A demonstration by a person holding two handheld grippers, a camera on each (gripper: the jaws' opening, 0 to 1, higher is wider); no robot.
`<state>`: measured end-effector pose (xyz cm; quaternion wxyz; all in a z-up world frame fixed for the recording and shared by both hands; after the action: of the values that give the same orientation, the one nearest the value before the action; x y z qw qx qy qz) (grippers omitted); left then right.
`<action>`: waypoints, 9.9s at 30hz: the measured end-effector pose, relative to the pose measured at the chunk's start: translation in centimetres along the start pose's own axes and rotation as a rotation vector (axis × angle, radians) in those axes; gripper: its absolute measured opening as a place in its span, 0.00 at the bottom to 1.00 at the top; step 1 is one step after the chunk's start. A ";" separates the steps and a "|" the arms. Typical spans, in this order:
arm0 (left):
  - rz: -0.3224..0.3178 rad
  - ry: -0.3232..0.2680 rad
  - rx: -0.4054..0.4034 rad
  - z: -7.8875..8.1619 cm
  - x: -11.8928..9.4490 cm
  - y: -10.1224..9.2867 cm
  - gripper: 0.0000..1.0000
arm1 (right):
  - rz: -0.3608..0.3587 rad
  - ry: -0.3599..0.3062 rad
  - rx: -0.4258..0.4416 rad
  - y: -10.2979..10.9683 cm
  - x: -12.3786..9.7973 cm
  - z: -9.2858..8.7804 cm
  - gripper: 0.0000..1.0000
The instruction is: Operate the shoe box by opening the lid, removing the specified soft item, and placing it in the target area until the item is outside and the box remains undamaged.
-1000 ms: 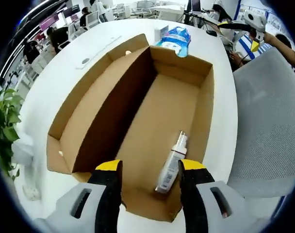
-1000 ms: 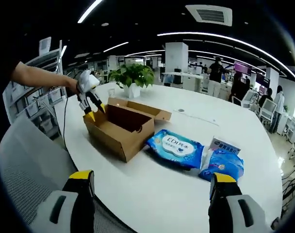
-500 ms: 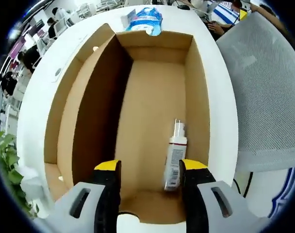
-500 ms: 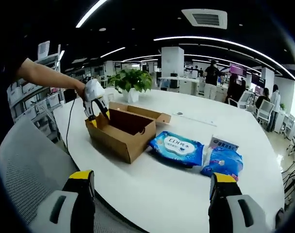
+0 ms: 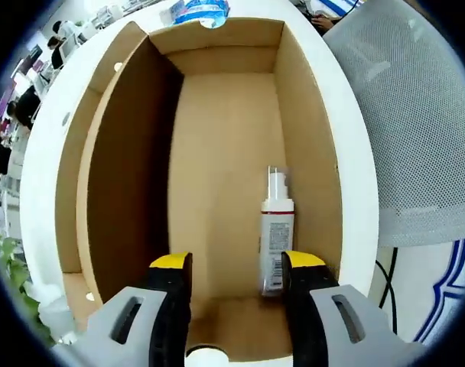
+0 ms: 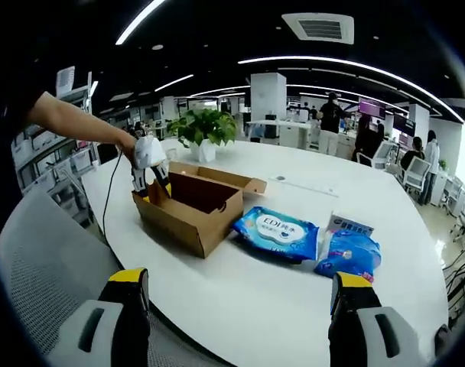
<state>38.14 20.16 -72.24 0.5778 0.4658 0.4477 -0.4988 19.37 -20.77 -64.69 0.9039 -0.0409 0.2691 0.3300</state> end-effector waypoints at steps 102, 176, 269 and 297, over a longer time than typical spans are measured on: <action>0.064 -0.019 -0.057 -1.8 2.3 -1.3 0.22 | 0.014 -0.011 -0.004 0.3 0.4 0.0 0.93; 0.250 -0.316 -0.267 1.8 -6.9 -4.6 0.19 | 0.110 -0.053 -0.159 1.8 0.7 2.7 0.69; 0.013 -0.622 0.193 12.5 -8.1 -13.2 0.19 | 0.502 -0.059 -0.422 7.4 3.5 4.6 0.23; 0.035 -0.651 0.288 13.7 -7.7 -13.5 0.19 | 0.511 -0.002 -0.511 7.9 3.9 4.3 0.15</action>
<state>24.70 6.93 -63.66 0.6272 0.3666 0.1570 -0.6690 18.93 -11.29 -62.19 0.7531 -0.1968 0.1784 0.6019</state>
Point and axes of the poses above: the point that each gripper's makers call its tool centre point, and the gripper's own axes: x roughly forward along the fingers, y roughly to its left, z roughly out of its top, the point moved 10 cm from there along -x, roughly backward along the fingers, and after that the axes turned 7 degrees about z, right-handed, at the moved point
